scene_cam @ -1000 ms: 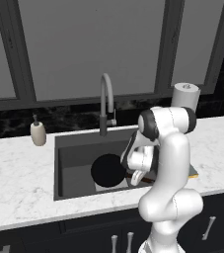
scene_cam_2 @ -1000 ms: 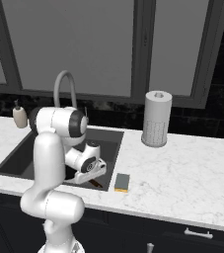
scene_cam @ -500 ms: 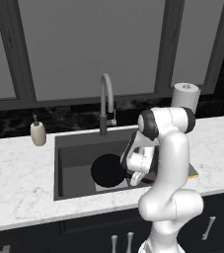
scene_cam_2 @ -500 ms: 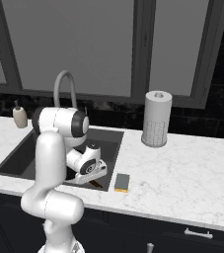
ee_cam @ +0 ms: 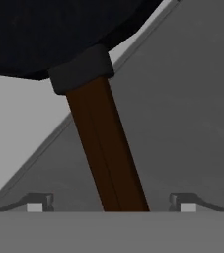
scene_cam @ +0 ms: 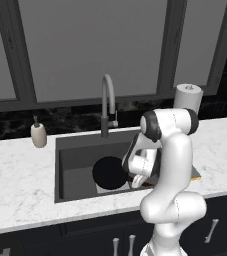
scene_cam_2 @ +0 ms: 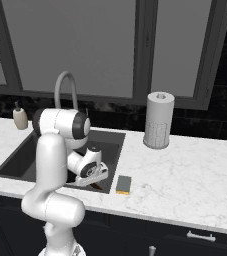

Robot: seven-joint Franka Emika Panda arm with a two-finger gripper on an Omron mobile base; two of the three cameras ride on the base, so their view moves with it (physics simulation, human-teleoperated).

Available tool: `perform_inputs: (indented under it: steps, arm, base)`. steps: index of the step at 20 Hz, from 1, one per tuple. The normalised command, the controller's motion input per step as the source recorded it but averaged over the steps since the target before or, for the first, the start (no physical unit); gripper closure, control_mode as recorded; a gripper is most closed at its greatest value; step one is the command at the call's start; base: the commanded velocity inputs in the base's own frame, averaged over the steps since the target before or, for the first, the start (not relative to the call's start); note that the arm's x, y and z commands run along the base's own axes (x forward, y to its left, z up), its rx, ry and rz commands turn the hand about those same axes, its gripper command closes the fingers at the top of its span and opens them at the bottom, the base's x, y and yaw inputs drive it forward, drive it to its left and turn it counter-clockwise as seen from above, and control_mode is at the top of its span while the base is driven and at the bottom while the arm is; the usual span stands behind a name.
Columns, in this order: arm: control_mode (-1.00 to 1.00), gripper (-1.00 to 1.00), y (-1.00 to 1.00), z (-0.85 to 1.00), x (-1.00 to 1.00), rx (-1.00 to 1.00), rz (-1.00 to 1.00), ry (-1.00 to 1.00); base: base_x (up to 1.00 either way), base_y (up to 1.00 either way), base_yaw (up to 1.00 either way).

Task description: Pick the pan and sponge and place them into the sink. Then turn on the water.

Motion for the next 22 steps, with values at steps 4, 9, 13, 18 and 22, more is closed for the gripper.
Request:
perform_inputs:
  steps: [4, 9, 13, 18, 22]
  arm:
    - [-1.00, -1.00, 0.00, 0.06, -0.13, 0.00, 0.00, -0.02]
    - [-1.00, -1.00, 0.00, 0.54, -0.43, 0.05, 0.00, -0.17]
    - [-1.00, -1.00, -0.01, 0.67, -0.52, 0.07, 0.00, -0.18]
    - [-1.00, -1.00, 0.00, 0.67, -0.49, 0.06, -0.01, -0.20]
    - [-1.00, -1.00, 0.00, 0.94, -0.34, 0.02, -0.04, -0.19]
  base:
    - [0.00, 0.00, 0.00]
    - [0.00, 0.00, 0.00]
    - [0.00, 0.00, 0.00]
    - [0.00, 0.00, 0.00]
    - [0.00, 0.00, 0.00]
